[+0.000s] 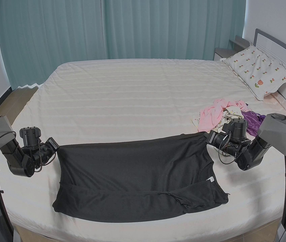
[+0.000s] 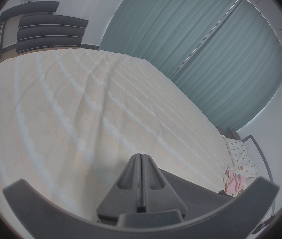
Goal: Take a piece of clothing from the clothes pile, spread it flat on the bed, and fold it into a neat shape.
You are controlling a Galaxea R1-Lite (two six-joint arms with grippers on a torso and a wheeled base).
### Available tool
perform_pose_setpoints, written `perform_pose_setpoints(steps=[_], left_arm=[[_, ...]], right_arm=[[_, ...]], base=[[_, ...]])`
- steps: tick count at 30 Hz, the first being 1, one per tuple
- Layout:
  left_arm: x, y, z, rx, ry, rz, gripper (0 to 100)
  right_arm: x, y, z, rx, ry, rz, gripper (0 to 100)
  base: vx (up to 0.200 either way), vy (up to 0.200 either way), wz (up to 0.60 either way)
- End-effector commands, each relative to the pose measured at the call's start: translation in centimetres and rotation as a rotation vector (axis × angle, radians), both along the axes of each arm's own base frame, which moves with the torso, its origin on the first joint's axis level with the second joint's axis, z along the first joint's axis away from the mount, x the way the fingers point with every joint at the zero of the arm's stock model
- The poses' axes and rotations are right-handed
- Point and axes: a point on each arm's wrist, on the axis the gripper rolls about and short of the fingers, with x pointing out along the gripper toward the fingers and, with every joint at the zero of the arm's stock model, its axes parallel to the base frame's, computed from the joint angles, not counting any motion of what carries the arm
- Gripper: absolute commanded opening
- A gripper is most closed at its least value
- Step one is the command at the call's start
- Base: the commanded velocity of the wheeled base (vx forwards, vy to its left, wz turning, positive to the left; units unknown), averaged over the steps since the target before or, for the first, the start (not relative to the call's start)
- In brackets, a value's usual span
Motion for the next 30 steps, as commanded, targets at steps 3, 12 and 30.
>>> perform_pose_setpoints(steps=[3, 12, 30], left_arm=[[-2.0, -0.1, 0.4, 0.001, 0.03, 0.0, 0], [-4.5, -0.5, -1.8, -0.007, 0.15, -0.012, 0], [-8.2, -1.3, -6.1, 0.04, 0.301, -0.082, 100]], right_arm=[[-3.4, -0.1, 0.7, -0.001, 0.013, 0.022, 0], [-7.9, -0.8, -2.2, -0.024, 0.113, 0.041, 0], [-12.4, -1.2, -7.5, -0.041, 0.28, 0.081, 100]], base=[[0.0, 0.0, 0.0], [0.0, 0.0, 0.0], [0.0, 0.0, 0.0]])
